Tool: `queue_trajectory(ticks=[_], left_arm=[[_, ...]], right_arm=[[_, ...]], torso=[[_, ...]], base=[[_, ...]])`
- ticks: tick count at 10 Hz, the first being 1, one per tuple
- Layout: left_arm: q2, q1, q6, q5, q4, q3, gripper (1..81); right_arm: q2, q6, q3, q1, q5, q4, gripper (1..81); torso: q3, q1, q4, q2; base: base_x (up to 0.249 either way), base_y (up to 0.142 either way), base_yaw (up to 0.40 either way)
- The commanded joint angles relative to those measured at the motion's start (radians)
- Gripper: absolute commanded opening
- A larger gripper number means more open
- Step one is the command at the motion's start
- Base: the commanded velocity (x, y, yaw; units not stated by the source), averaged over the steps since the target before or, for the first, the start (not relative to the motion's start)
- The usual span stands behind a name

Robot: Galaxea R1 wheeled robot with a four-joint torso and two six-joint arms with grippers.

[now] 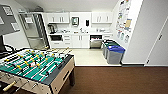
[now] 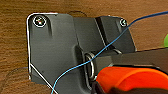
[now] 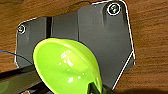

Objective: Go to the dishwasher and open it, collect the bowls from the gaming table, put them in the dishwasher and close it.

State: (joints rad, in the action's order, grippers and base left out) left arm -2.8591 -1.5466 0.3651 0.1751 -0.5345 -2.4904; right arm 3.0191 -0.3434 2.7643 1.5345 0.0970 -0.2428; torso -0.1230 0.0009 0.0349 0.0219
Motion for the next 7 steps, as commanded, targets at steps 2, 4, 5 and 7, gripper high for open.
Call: queue_trajectory(ticks=[2, 4, 5, 7], left_arm=[[0.01, 0.027, -0.003, -0.04, -0.01, 0.007, 1.0], [0.009, 0.027, -0.003, -0.04, -0.01, 0.007, 1.0], [0.009, 0.027, -0.003, -0.04, -0.01, 0.007, 1.0], [0.009, 0.027, -0.002, -0.04, -0.01, 0.007, 1.0]], right_arm=[[-0.004, 0.001, 0.0, -0.033, -0.051, -0.009, 1.0], [-0.004, 0.001, 0.0, -0.033, -0.051, -0.009, 1.0], [-0.004, 0.001, 0.0, -0.033, -0.051, -0.009, 1.0], [-0.004, 0.001, 0.0, -0.033, -0.051, -0.009, 1.0]], torso=[[0.0, 0.0, 0.0, 0.0], [0.0, -0.001, 0.0, 0.0], [0.0, 0.0, 0.0, 0.0], [0.0, 0.0, 0.0, 0.0]], base=[[0.158, -0.032, 0.0], [0.158, -0.067, 0.0], [0.159, -0.067, 0.0], [0.158, -0.067, 0.0]])
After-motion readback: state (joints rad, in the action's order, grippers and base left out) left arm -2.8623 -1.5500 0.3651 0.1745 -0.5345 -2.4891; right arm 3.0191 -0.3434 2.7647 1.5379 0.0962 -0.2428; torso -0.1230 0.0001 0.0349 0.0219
